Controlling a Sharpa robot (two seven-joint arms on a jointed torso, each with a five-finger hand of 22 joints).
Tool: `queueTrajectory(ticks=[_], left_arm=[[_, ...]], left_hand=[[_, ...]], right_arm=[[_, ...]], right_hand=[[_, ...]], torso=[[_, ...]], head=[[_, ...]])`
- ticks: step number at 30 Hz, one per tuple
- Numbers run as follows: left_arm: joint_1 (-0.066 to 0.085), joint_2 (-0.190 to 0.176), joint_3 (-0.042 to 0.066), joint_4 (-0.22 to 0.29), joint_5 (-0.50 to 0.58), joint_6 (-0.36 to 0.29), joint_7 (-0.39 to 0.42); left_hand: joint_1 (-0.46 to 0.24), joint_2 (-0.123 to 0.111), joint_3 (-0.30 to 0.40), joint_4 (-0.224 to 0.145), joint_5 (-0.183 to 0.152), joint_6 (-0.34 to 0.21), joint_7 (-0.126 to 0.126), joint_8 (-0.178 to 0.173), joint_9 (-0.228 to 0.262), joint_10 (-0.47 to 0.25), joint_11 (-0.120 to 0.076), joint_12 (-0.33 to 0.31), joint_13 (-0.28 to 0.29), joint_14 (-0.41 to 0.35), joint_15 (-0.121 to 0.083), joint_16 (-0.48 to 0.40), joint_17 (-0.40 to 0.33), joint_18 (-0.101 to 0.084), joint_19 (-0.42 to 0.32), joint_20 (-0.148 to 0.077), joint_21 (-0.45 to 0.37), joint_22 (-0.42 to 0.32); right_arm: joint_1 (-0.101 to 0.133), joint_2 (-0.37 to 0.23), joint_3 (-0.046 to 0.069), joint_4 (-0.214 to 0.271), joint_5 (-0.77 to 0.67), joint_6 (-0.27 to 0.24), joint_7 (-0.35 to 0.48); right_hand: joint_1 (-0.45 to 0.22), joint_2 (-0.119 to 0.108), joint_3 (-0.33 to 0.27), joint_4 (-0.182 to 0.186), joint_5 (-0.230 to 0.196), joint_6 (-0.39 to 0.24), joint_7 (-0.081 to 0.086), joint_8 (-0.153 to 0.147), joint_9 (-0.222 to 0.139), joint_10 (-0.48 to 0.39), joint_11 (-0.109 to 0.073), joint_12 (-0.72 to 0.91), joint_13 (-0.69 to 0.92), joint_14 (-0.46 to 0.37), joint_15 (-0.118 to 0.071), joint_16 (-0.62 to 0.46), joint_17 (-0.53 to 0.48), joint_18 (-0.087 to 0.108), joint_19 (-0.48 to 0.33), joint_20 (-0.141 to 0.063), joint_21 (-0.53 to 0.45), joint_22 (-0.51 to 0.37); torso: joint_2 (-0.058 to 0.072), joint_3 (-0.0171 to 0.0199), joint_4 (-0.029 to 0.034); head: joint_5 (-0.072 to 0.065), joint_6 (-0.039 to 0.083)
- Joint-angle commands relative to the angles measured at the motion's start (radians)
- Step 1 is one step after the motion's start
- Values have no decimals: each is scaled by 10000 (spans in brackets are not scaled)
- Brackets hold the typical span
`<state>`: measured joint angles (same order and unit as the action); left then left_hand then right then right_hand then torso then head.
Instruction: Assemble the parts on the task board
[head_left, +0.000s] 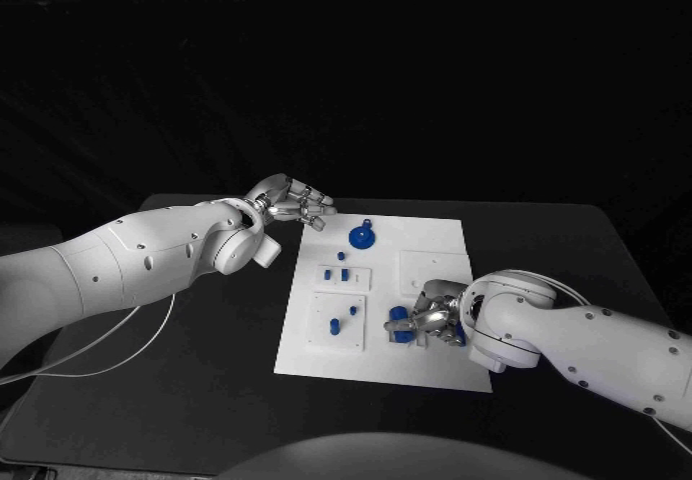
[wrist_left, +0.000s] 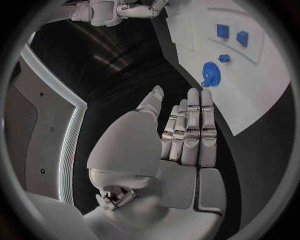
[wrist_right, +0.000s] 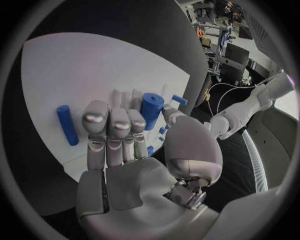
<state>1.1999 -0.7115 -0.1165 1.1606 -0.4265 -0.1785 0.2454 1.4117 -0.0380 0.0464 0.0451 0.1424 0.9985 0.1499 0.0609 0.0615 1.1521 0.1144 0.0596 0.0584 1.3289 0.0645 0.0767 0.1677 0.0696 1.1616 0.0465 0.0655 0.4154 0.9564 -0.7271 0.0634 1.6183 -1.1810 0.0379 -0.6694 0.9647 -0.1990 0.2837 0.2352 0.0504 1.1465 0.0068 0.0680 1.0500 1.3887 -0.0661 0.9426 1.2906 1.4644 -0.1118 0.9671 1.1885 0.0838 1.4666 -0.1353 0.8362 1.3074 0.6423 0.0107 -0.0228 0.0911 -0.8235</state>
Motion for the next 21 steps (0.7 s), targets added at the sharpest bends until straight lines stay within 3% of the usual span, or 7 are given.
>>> queueTrajectory(ticks=[1, 3, 21], left_arm=[[2, 10, 5, 17, 62, 163, 27], [2, 10, 5, 17, 62, 167, 24], [2, -8, 0, 11, 61, 167, 9]], left_hand=[[-59, 24, -1, 47, -38, -45, -2, 31, 15, -81, -1, 13, 14, -88, -5, 61, 14, -56, 86, -5, 63, -9], [-59, 24, -1, 47, -38, -45, -2, 31, 15, -81, -1, 13, 14, -88, -5, 61, 14, -56, 86, -5, 63, -9], [-58, 28, -5, 70, -41, -45, -2, 31, 15, -78, -1, 13, 14, -98, -2, 58, 15, -58, 90, -3, 64, -67]], right_arm=[[-45, 36, -36, -38, -177, -36, 9], [-45, 33, -37, -28, -156, -48, 13], [-85, -190, -38, 283, 94, -238, 98]], right_hand=[[-12, -89, -32, 95, -15, -86, 23, -32, 3, 1, 50, -52, -19, 23, -27, -34, 9, -153, 602, -14, -63, 892], [93, -120, -55, 275, -14, -86, 26, -29, -3, 11, 51, -78, -16, 35, -26, -72, 27, -155, 605, -14, -59, 892], [-53, -192, -364, 505, -12, -43, 4, -29, 1, 55, 35, -124, -34, 55, -36, -82, 82, -159, 610, -24, -8, 903]], torso=[[-1, 0, -7], [-2, 2, -3], [7, 8, -5]], head=[[2, -2], [-3, 2], [-1, -11]])
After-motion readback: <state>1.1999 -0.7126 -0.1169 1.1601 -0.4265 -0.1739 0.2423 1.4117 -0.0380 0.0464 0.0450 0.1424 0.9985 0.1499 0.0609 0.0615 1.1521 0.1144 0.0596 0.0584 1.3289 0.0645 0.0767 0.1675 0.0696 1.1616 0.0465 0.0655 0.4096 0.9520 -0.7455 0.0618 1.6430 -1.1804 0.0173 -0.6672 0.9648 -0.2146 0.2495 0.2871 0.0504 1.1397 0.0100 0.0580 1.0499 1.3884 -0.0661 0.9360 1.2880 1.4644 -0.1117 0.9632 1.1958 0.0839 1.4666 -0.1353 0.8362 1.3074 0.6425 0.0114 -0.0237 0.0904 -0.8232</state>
